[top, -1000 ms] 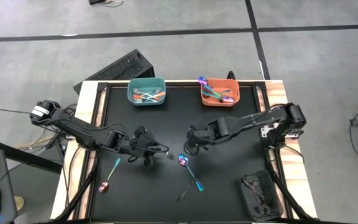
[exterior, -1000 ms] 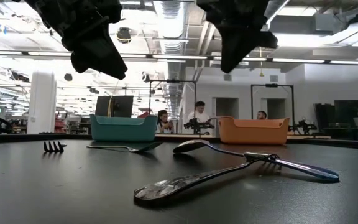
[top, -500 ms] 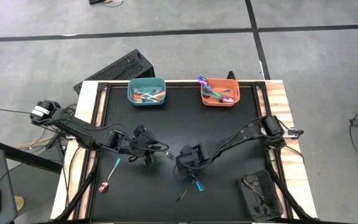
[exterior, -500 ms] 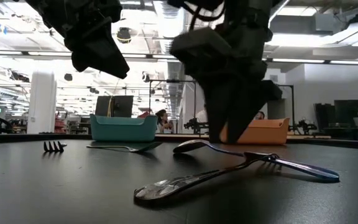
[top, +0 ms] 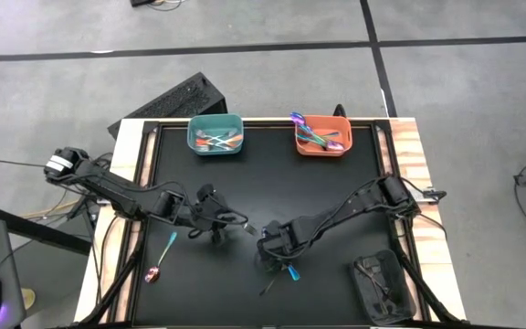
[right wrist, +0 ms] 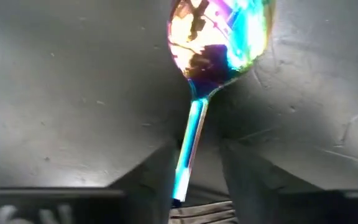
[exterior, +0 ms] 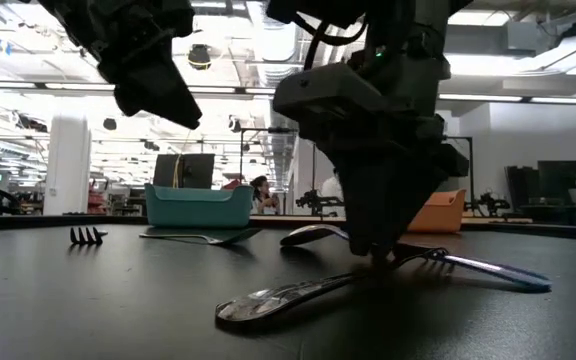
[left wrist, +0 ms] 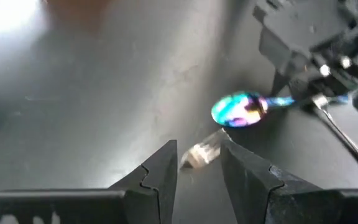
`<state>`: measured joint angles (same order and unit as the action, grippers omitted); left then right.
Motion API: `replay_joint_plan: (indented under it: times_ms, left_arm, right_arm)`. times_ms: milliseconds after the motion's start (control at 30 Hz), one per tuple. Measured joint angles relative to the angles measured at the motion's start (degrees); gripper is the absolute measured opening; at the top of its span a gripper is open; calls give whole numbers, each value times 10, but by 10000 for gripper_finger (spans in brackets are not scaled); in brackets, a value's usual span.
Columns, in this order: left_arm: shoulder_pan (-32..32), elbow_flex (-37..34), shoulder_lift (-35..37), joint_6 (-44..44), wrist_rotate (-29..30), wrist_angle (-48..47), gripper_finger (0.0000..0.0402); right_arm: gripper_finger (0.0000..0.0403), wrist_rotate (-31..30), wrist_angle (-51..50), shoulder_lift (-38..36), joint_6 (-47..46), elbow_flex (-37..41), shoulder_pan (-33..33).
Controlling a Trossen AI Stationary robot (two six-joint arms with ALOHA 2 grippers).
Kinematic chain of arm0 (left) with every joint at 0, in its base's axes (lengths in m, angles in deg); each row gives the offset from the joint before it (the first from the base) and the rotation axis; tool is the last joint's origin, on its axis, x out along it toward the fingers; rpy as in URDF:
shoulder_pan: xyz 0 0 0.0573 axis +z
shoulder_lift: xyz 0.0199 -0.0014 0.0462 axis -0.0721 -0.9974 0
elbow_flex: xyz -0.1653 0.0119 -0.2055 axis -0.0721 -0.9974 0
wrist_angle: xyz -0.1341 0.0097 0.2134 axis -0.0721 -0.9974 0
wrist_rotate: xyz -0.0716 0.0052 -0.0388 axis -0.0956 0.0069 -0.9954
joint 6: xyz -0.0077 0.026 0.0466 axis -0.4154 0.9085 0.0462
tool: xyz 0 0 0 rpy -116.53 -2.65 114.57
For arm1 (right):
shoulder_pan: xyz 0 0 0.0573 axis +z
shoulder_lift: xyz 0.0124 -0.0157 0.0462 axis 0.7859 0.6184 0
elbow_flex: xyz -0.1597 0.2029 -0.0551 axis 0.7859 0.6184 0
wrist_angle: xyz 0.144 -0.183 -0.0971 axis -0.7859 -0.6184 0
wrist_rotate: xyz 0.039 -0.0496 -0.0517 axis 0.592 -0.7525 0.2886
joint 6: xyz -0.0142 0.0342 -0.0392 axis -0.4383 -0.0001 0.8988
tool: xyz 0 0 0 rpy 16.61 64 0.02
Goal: Sort silverware by color (type)
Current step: Put the spoon into the orange bin
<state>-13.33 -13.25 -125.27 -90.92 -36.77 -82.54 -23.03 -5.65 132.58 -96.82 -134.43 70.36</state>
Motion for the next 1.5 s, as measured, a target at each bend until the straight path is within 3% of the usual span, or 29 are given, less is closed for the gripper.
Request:
replay_joint_plan:
  times_ms: [233,433,633,767,900,1067,1167,1333,1400,1500]
  left_arm:
    - [-12,0,0,-60,21,-51,110]
    - [-6,0,0,-57,35,-61,110]
    - [19,0,0,-53,39,-52,110]
    - [40,0,0,-24,20,-7,110]
    - [58,0,0,15,-20,81,110]
    - [63,0,0,28,-30,186,110]
    - [60,3,3,13,-26,201,110]
    - [40,6,10,-8,21,193,110]
    - [34,6,14,-15,45,184,110]
    - [26,6,18,-44,78,162,110]
  right_arm:
    - [20,-13,-17,-15,64,2,-28]
    - [24,-53,-4,-48,65,3,-37]
    - [9,-181,-40,-135,56,3,-25]
    - [7,-254,-72,-195,68,1,-30]
    - [7,-284,-94,-244,115,2,-39]
    - [7,-300,-147,-308,217,2,-71]
    - [7,-301,-196,-338,301,2,-123]
    - [7,-300,-193,-366,565,2,-242]
    - [7,-277,-174,-367,674,1,-293]
    - [7,-186,-123,-366,760,15,-385]
